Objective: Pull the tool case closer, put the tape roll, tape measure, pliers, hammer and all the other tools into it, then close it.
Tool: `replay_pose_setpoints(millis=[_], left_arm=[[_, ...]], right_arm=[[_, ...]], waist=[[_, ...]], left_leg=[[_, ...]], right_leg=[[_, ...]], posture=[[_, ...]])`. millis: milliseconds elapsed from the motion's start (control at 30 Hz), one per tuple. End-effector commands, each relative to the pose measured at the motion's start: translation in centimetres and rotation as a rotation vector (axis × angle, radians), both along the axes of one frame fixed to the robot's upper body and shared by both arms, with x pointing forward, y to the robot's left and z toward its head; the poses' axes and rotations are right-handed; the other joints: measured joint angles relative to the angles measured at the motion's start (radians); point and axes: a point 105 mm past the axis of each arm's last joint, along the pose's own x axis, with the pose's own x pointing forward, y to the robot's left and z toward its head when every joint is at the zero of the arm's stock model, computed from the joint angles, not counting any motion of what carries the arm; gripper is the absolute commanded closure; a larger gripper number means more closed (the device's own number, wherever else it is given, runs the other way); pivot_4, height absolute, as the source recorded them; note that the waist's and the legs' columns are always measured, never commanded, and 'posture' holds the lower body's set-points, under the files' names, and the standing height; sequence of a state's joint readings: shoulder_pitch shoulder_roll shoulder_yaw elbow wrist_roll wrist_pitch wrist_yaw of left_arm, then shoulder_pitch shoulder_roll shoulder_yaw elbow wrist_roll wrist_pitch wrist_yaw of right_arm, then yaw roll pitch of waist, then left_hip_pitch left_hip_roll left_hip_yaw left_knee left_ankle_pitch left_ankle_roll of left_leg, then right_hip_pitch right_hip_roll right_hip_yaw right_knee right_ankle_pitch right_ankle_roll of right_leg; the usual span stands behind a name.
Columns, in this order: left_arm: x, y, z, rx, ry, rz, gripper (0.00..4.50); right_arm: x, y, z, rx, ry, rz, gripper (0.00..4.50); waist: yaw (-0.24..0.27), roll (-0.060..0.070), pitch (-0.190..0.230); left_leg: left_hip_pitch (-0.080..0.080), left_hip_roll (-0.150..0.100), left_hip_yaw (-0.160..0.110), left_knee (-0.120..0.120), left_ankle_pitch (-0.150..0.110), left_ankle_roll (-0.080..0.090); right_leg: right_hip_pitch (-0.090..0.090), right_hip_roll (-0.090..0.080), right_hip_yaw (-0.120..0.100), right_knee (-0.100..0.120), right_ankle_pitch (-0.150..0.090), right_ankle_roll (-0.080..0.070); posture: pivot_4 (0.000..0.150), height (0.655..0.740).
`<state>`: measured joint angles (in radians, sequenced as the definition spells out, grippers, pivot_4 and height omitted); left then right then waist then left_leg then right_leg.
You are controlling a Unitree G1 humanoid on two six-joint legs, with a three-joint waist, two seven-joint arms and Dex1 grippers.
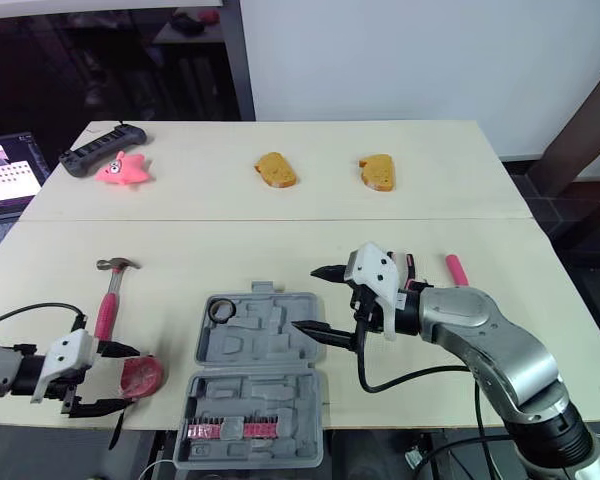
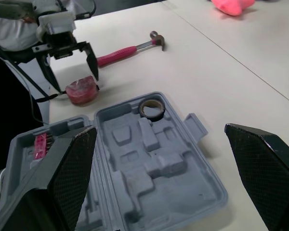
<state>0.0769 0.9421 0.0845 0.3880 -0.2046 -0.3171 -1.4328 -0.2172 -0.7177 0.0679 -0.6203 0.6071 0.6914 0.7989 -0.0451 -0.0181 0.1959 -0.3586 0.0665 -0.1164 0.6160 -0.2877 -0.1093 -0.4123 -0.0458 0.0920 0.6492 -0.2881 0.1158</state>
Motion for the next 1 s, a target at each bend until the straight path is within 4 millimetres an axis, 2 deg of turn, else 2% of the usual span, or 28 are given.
replay_pose_setpoints(millis=[33,167,267,300,333,533,700,800,867,1000], left_arm=[[0.0,-0.2,-0.7,0.025,0.003,-0.016,0.07],[0.1,-0.2,-0.9,0.035,-0.002,-0.020,0.07],[0.1,-0.3,-0.8,0.023,-0.006,-0.021,0.94],[0.1,-0.2,-0.7,0.022,-0.006,-0.022,1.41],[0.1,-0.2,-0.7,0.023,-0.008,-0.021,1.58],[0.9,-0.2,0.5,0.016,-0.049,-0.033,1.58],[3.9,-1.8,6.6,-0.041,-0.171,-0.109,1.58],[4.9,-2.9,10.0,-0.043,-0.207,-0.168,1.58],[5.0,-3.5,11.3,-0.042,-0.210,-0.203,1.58],[6.4,-6.4,14.0,-0.045,-0.258,-0.283,1.58]], right_arm=[[-0.5,0.2,1.1,0.013,-0.044,0.011,0.00],[-0.5,0.2,1.2,0.012,-0.046,0.007,0.00],[-0.4,0.1,1.2,0.012,-0.047,0.004,0.00],[-0.4,0.1,1.2,0.011,-0.047,0.003,0.00],[-0.3,0.1,1.2,0.011,-0.048,0.001,0.00],[-0.3,0.2,1.2,0.014,-0.045,0.001,0.00],[0.2,0.3,2.0,0.000,0.052,-0.013,0.00],[0.3,0.9,2.2,-0.011,0.186,-0.012,0.00],[0.5,1.2,2.4,-0.013,0.262,-0.022,0.00],[-0.1,4.3,2.4,0.062,0.645,0.119,0.00]], waist=[[0.001,0.000,0.000],[0.003,0.000,0.000],[0.002,0.000,0.000],[0.002,0.000,0.000],[0.002,0.001,0.000],[0.002,0.000,0.000],[0.005,-0.001,0.000],[0.001,-0.001,0.000],[-0.005,0.000,0.001],[-0.019,0.001,0.001]], left_leg=[[0.000,0.000,0.000,0.000,0.000,0.000],[0.001,0.000,0.000,0.000,0.000,0.000],[0.001,0.000,0.000,0.000,0.000,0.000],[0.001,0.000,0.000,0.000,0.000,0.000],[0.001,0.000,0.000,0.000,0.000,0.000],[0.001,0.000,0.000,0.000,0.000,0.000],[0.000,0.000,0.000,0.001,0.000,0.000],[0.000,0.000,-0.001,0.001,0.001,-0.001],[0.000,0.000,-0.001,0.001,0.001,-0.001],[0.001,0.000,-0.001,-0.002,0.000,0.000]], right_leg=[[0.000,0.000,0.000,0.000,0.000,0.000],[0.001,0.000,0.000,0.000,0.000,0.000],[0.002,0.000,0.000,0.000,-0.001,-0.002],[0.002,0.000,0.000,0.000,-0.001,-0.002],[0.002,0.000,0.000,0.000,-0.001,-0.002],[0.002,0.000,0.000,0.000,0.000,0.000],[0.001,0.000,0.000,0.001,0.000,0.000],[0.002,0.000,0.000,0.001,0.000,0.000],[0.001,0.000,0.000,0.001,0.000,0.001],[0.000,0.001,0.000,0.003,0.001,0.001]], posture=[[0.150,0.7400],[0.150,0.7400],[0.150,0.7400],[0.150,0.7400],[0.150,0.7400],[0.150,0.7400],[0.150,0.7400],[0.150,0.7400],[0.150,0.7400],[0.150,0.7400]])
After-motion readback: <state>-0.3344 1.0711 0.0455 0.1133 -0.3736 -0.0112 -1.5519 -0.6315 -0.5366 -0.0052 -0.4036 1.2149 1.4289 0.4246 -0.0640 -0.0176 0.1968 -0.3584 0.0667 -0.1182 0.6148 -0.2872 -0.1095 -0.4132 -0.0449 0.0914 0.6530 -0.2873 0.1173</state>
